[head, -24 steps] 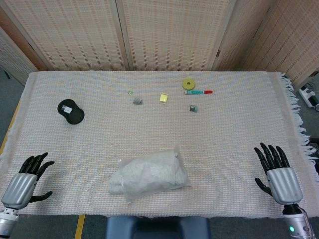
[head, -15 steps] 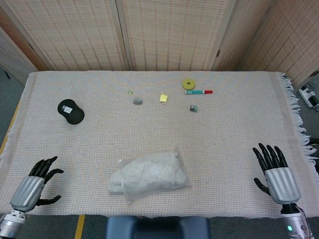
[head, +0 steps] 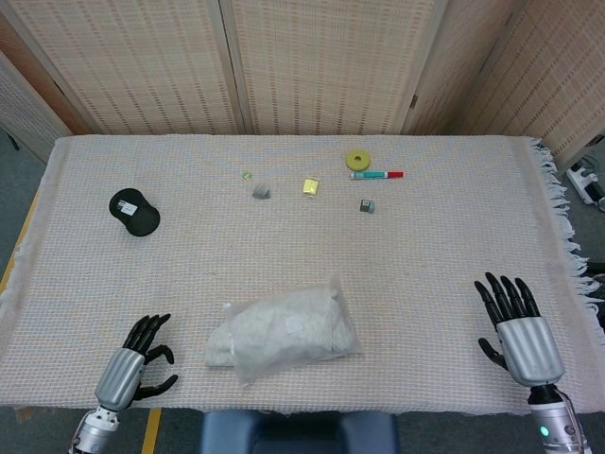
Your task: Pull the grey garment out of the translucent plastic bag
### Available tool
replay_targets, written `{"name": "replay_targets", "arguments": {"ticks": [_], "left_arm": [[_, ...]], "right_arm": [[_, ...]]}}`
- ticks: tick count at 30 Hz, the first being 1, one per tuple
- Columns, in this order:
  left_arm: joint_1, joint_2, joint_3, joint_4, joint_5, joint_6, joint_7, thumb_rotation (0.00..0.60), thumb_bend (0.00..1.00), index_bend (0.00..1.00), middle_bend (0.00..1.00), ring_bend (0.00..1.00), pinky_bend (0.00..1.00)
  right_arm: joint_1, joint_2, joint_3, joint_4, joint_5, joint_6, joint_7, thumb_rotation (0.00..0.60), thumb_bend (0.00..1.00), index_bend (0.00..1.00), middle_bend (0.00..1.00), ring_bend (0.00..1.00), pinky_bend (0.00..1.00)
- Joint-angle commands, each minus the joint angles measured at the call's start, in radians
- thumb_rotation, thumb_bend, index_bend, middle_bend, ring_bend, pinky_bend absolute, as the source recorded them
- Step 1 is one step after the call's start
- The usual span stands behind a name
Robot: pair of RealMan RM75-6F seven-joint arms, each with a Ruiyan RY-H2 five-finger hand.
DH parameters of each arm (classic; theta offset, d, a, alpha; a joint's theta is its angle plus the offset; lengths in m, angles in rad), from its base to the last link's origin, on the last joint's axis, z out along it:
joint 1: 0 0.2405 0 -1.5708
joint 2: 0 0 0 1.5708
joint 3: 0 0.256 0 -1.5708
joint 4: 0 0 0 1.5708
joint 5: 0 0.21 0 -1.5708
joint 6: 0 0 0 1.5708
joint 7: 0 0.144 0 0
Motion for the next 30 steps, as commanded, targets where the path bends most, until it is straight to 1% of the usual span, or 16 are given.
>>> {"name": "replay_targets", "arguments": {"ticks": [1, 6, 10, 24, 27, 30], "left_arm": [[0.002, -0.093, 0.010, 0.085, 0.026, 0.026, -0.017, 0.600, 0.22, 0.56, 0.09, 0.00, 0.00], [0.001, -0.187, 0.019, 0.174, 0.034, 0.035, -0.025, 0.600, 0.21, 0.55, 0.08, 0.00, 0.00], [-0.015, -0.244, 0.010, 0.226, 0.031, 0.036, -0.030, 0.600, 0.21, 0.54, 0.08, 0.00, 0.00], [-0.060, -0.342, 0.003, 0.329, 0.018, 0.035, -0.061, 0.600, 0.23, 0.53, 0.08, 0.00, 0.00], [-0.071, -0.366, -0.005, 0.363, 0.013, 0.042, -0.076, 0.600, 0.24, 0.53, 0.08, 0.00, 0.00], [-0.083, -0.387, -0.014, 0.397, 0.004, 0.043, -0.097, 0.600, 0.26, 0.54, 0.08, 0.00, 0.00]], "right_arm": [[-0.001, 0.001, -0.003, 0.000, -0.005, 0.000, -0.001, 0.600, 0.16, 0.00, 0.00, 0.00, 0.00], [0.000, 0.001, -0.005, 0.001, -0.009, -0.004, -0.001, 0.600, 0.16, 0.00, 0.00, 0.00, 0.00], [0.001, 0.000, -0.007, 0.000, -0.008, -0.011, -0.008, 0.600, 0.16, 0.00, 0.00, 0.00, 0.00], [0.002, 0.002, -0.010, -0.006, -0.004, -0.026, -0.021, 0.600, 0.16, 0.00, 0.00, 0.00, 0.00], [0.003, 0.003, -0.011, -0.008, -0.002, -0.031, -0.022, 0.600, 0.16, 0.00, 0.00, 0.00, 0.00], [0.003, 0.005, -0.013, -0.010, -0.003, -0.034, -0.022, 0.600, 0.16, 0.00, 0.00, 0.00, 0.00]]}}
